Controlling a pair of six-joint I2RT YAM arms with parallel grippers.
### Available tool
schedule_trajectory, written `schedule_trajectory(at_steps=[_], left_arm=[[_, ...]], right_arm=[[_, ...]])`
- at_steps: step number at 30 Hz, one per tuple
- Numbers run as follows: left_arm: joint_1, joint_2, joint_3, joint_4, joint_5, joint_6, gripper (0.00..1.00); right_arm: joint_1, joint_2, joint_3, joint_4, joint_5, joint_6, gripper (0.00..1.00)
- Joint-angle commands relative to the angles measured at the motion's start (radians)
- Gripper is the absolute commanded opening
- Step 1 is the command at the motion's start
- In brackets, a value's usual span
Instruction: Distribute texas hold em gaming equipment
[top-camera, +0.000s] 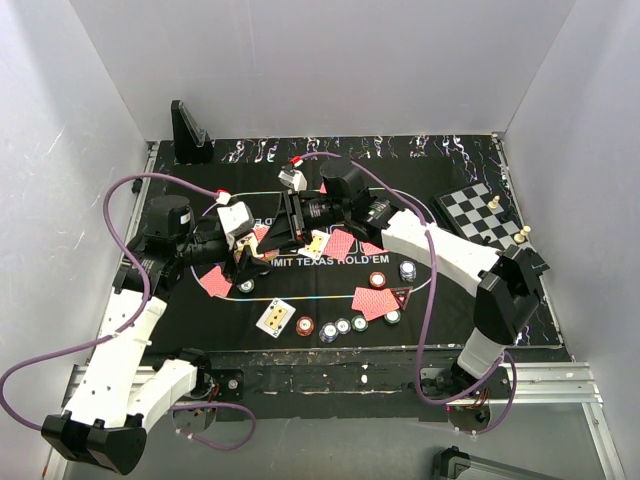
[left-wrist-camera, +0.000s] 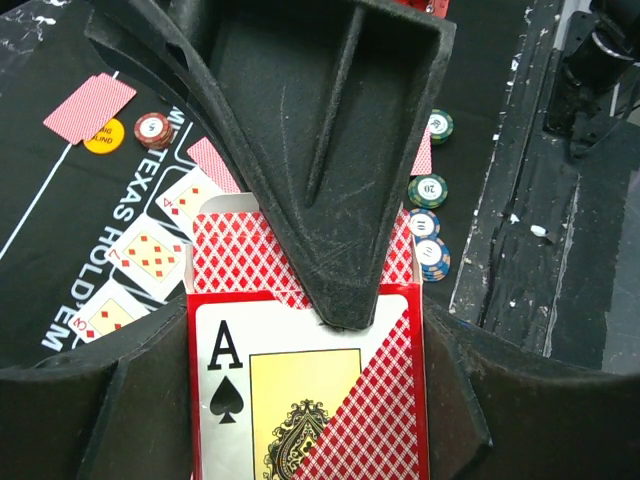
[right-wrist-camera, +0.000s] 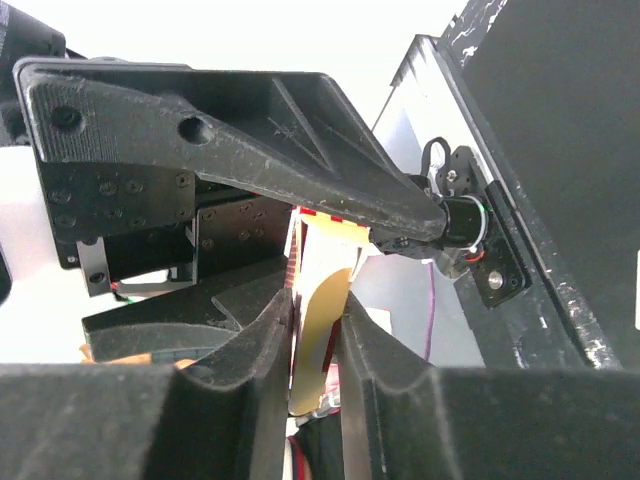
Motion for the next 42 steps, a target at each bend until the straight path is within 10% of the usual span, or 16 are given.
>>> schedule_trajectory(at_steps=[1,5,15,33,42], left_arm=[[-0.003,-0.007,0.021,0.027,-0.007,0.001,0.0],[-0.005,-0.011,0.024,0.027,-0.014,-0.021,0.04],[-0.003,-0.034,0.102,-0.063,-0.065,-0.113,0.98],[0.102,0.033,0.154,-0.103,-0.336,-0.422,0.98],[0.236,0.029,0.104,-0.068,-0.356,-0.449,0.98]], right_arm=[[0.01,0.016,0.029,0.107,-0.037,0.057,0.23],[0.008,0.007,-0.001,0.147,-0.044,0.08,0.12],[-0.051,-0.085,-0.173,0.176,-0.098,0.045,0.09],[-0.01,0.297,0.011,-0.388,-0.08,-0.596,0.07],[0.011,0.384,-0.034,-0.358,-0.038,-0.632,0.06]])
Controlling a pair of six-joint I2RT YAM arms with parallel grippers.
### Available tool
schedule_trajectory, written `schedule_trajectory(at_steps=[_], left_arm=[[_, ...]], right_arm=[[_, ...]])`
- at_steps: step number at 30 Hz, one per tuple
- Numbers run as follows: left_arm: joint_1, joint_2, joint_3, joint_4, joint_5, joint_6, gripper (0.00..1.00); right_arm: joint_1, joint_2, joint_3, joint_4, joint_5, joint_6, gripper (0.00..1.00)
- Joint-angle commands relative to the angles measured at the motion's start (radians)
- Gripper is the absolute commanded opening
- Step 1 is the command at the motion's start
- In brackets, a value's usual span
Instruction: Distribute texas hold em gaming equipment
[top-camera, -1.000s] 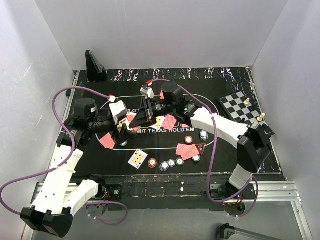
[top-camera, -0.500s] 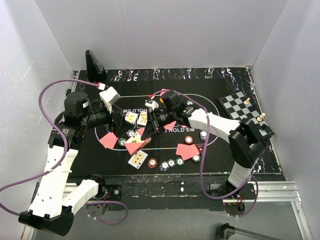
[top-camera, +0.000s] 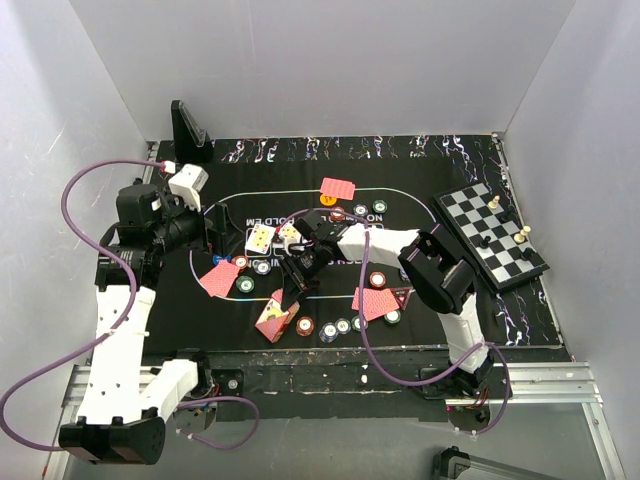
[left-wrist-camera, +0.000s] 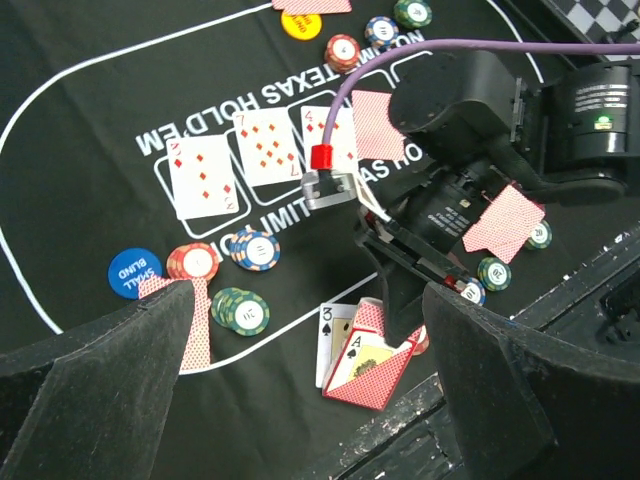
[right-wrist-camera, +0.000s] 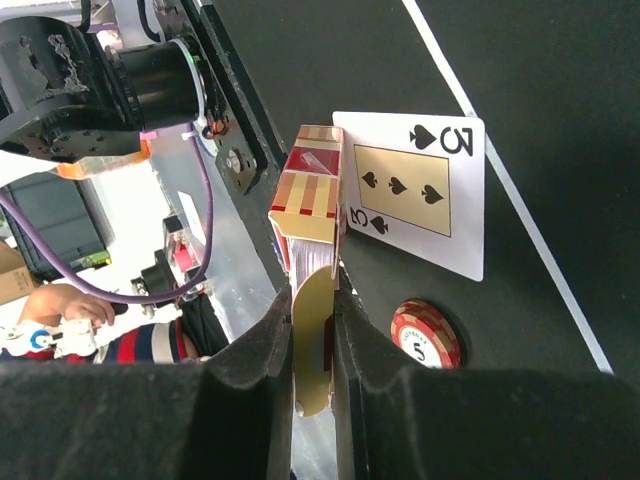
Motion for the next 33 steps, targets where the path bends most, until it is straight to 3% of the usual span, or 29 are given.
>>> schedule_trajectory(at_steps=[1,7,10,12,15,23,28,33], left_arm=[[0.073,-0.003,-0.035,0.021,-0.021,-0.017,0.98],[0.121,0.007,-0.086,0.085,-0.008,-0.015,0.98],[0.132,0.001,-0.1,0.095,0.004,-0.006,0.98],[0.14,-0.015,-0.117,0.116,-0.014,-0.011,0.98],[0.141,-0.025,-0.166,0.177,-0.157,-0.072,0.98],[0.15,-0.019,-0.305,0.314,-0.235,-0.095,0.98],[0.152,0.014,-0.333,0.343,-0.255,-0.126,0.98],[0.152,0.029,-0.399,0.391,-0.21,-0.077,0.98]], right_arm=[[-0.001,0.003,0.0,0.016,0.008,-0.049,0.06],[0.001,0.049,0.038,0.001,0.083,-0.083,0.1],[0.004,0.078,0.063,-0.045,0.144,-0.102,0.38],[0.007,0.073,0.057,-0.062,0.185,-0.112,0.49],[0.007,0.05,0.044,-0.066,0.222,-0.115,0.59],[0.005,-0.103,0.058,-0.154,0.347,-0.141,0.79],[-0.005,-0.249,0.078,-0.244,0.402,-0.18,0.85],[-0.096,-0.463,-0.001,-0.286,0.452,-0.174,0.87]])
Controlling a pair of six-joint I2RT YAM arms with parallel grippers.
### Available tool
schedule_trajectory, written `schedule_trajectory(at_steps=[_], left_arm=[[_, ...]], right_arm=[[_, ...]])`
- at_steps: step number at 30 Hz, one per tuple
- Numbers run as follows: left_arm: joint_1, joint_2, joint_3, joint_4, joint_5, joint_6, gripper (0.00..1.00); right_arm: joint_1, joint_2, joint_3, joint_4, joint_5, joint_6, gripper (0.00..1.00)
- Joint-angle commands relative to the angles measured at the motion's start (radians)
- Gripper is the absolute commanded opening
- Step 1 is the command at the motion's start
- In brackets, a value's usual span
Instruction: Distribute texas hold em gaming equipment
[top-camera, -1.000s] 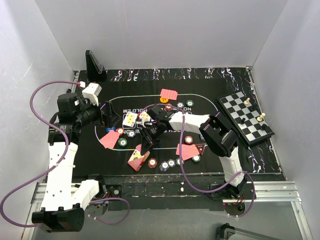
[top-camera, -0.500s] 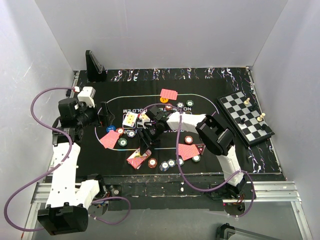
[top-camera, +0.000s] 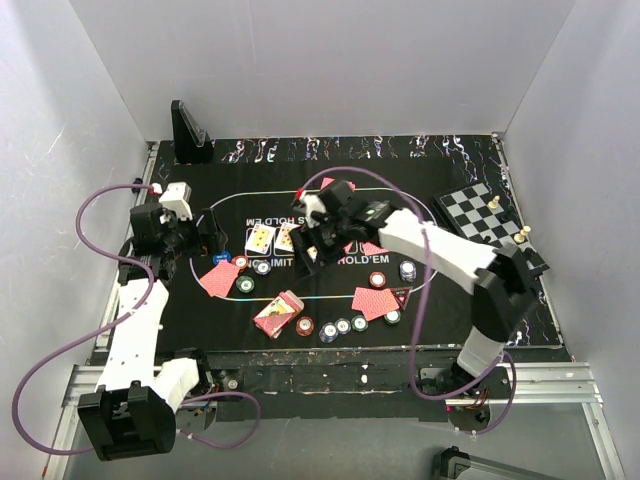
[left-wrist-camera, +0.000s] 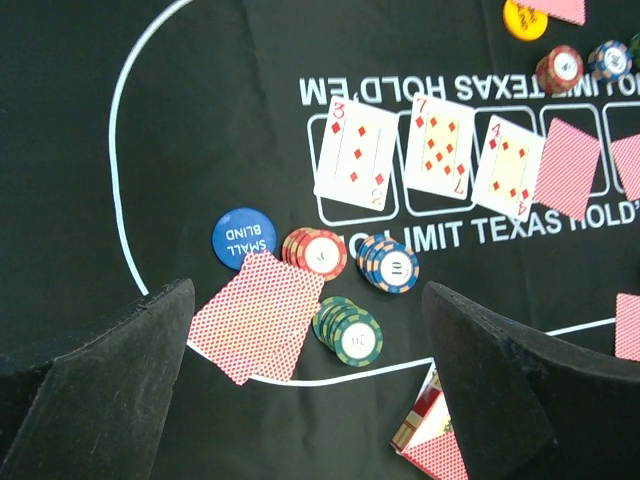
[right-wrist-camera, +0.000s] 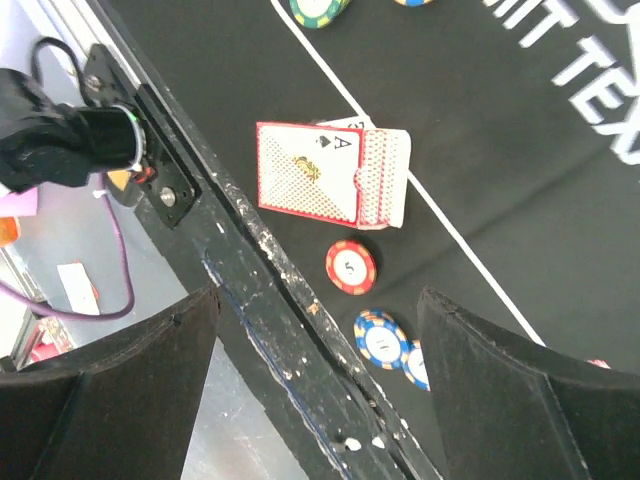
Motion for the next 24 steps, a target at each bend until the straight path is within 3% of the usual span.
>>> schedule_trajectory(at_steps=[1,8,13,15,19,21,24], left_arm=[[0.005,-0.007,-0.08,0.078,0.053,0.047,0.98],[0.005,-0.076,-0.196,0.253,0.066,0.13,0.98],[0.005,-0.028,-0.212,0.322,0.003,0.064,0.98],[0.005,-0.008,-0.219,0.342,-0.008,0.06,0.98],[0.003,0.015,-0.288,0.466,-0.046,0.008,0.98],[0.003,0.026,-0.328,0.561,-0.05,-0.003,0.98],[0.005,0.056,-0.37,0.672,-0.04,-0.037,0.98]], right_arm=[[-0.116,-0.236,-0.078,-0.033,0.061,0.004,0.87],[-0.445,-0.693,-0.523,0.216,0.252,0.123,0.87],[-0.59,-0.909,-0.698,0.263,0.649,0.076,0.81],[-0.624,-0.977,-0.772,0.346,0.76,0.039,0.84],[-0.673,-1.069,-0.939,0.666,0.987,-0.045,0.89],[-0.692,-1.065,-1.022,0.838,1.003,-0.136,0.89],[-0.741,-0.979,-1.059,0.923,0.996,-0.151,0.9]])
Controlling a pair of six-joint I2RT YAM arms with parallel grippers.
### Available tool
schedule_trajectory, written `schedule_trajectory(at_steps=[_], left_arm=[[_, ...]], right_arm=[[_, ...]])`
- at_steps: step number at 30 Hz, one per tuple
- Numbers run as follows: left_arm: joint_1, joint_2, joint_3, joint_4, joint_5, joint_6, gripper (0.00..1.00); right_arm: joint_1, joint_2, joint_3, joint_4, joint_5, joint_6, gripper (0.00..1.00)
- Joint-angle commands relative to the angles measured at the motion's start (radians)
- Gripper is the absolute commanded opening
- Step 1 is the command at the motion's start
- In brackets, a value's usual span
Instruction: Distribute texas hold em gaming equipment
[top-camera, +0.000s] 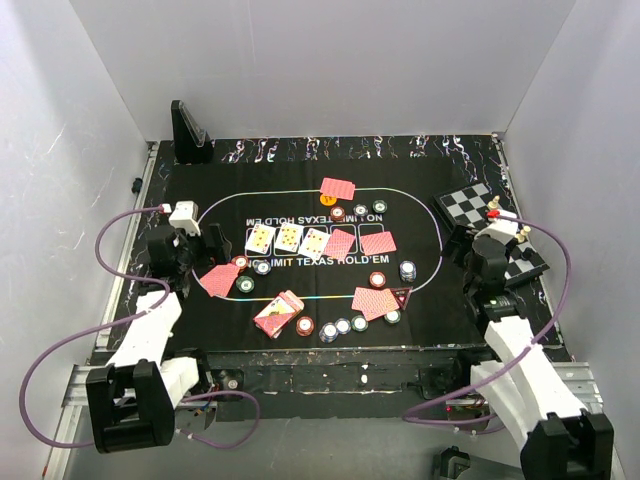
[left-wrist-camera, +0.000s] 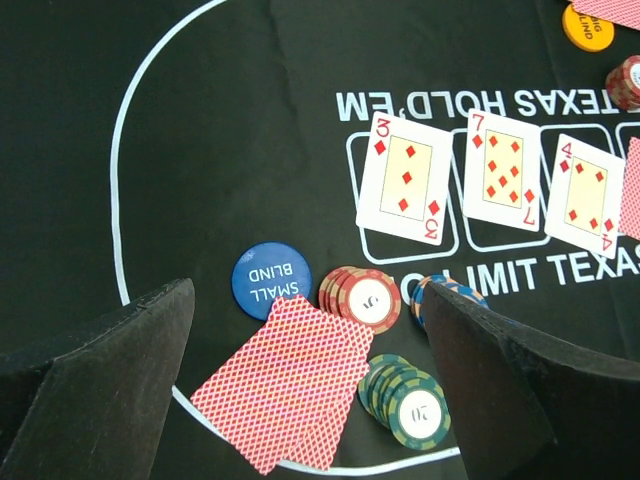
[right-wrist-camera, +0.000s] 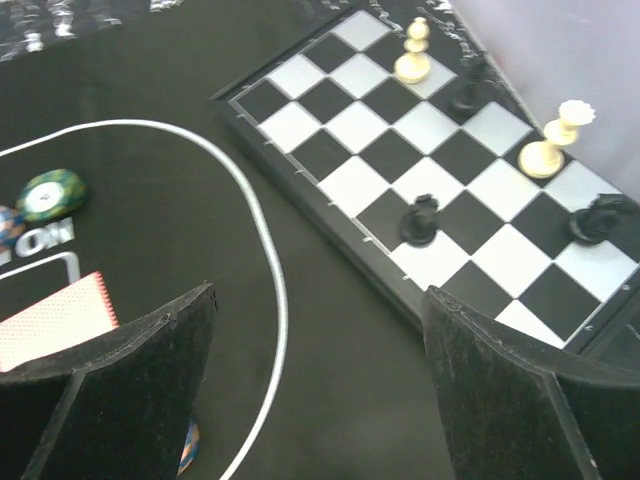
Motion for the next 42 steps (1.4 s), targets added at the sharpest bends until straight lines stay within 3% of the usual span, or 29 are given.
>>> schedule_trajectory(at_steps=[1,5,14,22,28,36,38,42], left_arm=[[0.005,0.043,-0.049,0.228,-0.016,-0.053,0.98],[0.005,0.125,-0.057,0.336,-0.023,-0.07,0.98],[0.005,0.246,-0.094,0.575,-0.083,-0.061,0.98],[0.005,0.266,-0.23,0.9,-0.091,-0.012,0.98],[0.005,0.33,-0.224,0.959,-0.083,-0.026,0.98],[0.005,0.473,-0.318,1.256,-0.019,0.0,0.98],[0.003,0.503,-0.312,1.281,0.006,0.005,0.98],[0.003,0.496,-0.249,1.149,0.014,0.007,0.98]], right_arm=[[-0.062,0.102,-0.045,0.332,0.121,-0.086,0.9],[-0.117,0.213,-0.086,0.459,0.036,-0.086,0.9],[-0.151,0.43,-0.076,0.602,0.02,-0.072,0.91],[-0.166,0.497,-0.068,0.663,0.02,-0.069,0.92],[-0.169,0.556,-0.051,0.705,-0.004,-0.071,0.93],[-0.169,0.573,-0.1,0.818,-0.102,-0.115,0.93],[-0.169,0.583,-0.132,0.867,-0.199,-0.158,0.93],[-0.169,0.611,-0.155,0.947,-0.259,-0.18,0.94]])
